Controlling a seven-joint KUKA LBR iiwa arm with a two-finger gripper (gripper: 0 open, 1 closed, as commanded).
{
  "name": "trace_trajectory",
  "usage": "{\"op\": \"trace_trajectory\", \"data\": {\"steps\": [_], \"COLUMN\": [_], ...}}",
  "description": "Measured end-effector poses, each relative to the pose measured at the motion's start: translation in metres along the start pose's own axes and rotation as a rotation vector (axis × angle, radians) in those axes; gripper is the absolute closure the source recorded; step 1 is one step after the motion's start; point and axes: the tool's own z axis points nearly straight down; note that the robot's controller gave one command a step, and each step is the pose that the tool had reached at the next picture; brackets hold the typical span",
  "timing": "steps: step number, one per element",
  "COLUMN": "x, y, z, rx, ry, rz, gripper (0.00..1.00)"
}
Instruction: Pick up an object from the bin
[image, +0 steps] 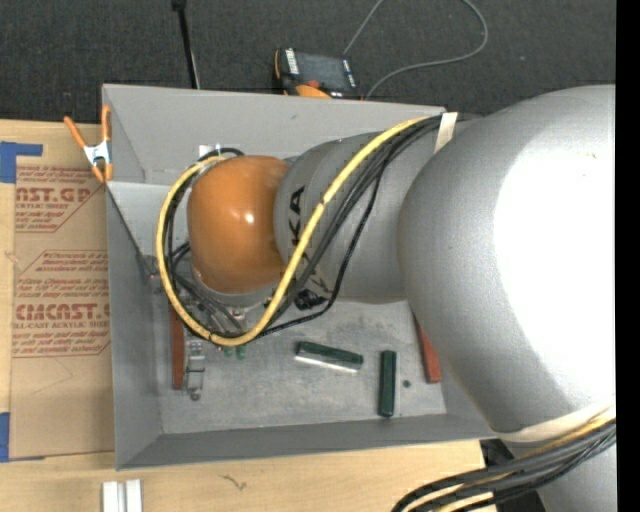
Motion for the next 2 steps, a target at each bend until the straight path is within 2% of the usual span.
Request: {"op": "trace_trajectory", "data": {"steps": [1,2], "x": [0.004,0.005], "y": [0.005,-0.011], "z": [0.058,0.026], "rx": [0.001,0.002], "ry": [-0.004,-0.010], "rz": [-0.479,-0.941], "gripper": [0.00,0.00]}}
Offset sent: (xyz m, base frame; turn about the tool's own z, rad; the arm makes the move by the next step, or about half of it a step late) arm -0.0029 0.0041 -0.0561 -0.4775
